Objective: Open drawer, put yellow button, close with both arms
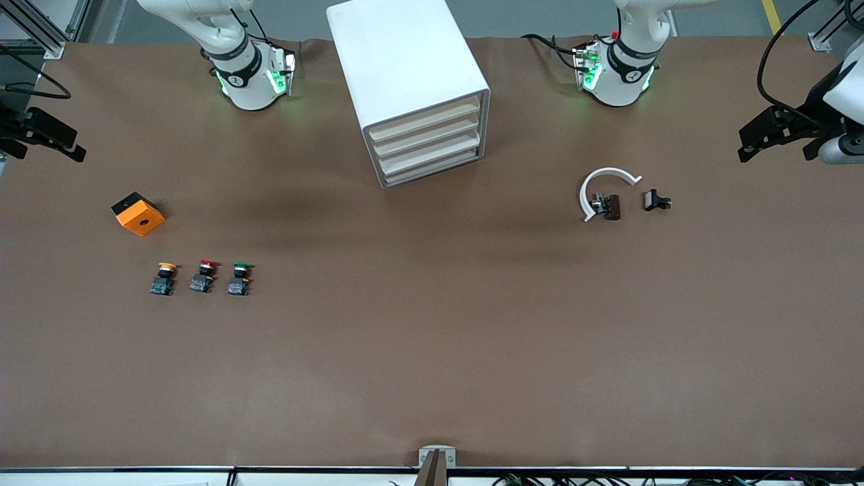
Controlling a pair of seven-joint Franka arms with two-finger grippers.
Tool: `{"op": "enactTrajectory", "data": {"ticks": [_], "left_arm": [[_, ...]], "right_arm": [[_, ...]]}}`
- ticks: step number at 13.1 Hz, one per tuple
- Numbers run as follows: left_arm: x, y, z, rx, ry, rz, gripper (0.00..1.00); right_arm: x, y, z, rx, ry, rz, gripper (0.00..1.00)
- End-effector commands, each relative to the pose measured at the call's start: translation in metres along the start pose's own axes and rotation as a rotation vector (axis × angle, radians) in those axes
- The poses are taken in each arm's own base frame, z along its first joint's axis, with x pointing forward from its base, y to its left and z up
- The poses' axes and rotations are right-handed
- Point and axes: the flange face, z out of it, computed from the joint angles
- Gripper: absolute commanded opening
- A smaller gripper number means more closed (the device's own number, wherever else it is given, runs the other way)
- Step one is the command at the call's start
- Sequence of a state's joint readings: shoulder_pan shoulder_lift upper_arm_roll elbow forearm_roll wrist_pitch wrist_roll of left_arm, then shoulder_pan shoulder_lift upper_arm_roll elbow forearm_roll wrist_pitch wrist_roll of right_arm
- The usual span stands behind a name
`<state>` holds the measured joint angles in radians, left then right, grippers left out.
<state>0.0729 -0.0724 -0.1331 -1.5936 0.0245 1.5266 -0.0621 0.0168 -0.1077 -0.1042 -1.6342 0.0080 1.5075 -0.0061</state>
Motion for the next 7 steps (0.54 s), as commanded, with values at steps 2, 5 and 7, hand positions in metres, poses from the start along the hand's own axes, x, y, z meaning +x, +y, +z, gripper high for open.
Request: {"op": "enactTrajectory", "data": {"ticks": [2, 5, 7], "left_arm": [[0.007, -0.002, -0.004, 0.003, -0.002, 0.036, 1.0], [0.021, 0.0, 0.013, -0.006, -0.032, 0.059, 1.0], [0.039, 0.006, 0.036, -0.018, -0.069, 0.067, 1.0]], "right_arm": [[-0.006, 0.002, -0.005, -0.016, 0.013, -0.01, 1.0], [-0.006, 0.002, -0.005, -0.016, 0.013, -0.01, 1.0], [-0.004, 0.001, -0.009, -0.016, 0.019, -0.01, 1.0]]}}
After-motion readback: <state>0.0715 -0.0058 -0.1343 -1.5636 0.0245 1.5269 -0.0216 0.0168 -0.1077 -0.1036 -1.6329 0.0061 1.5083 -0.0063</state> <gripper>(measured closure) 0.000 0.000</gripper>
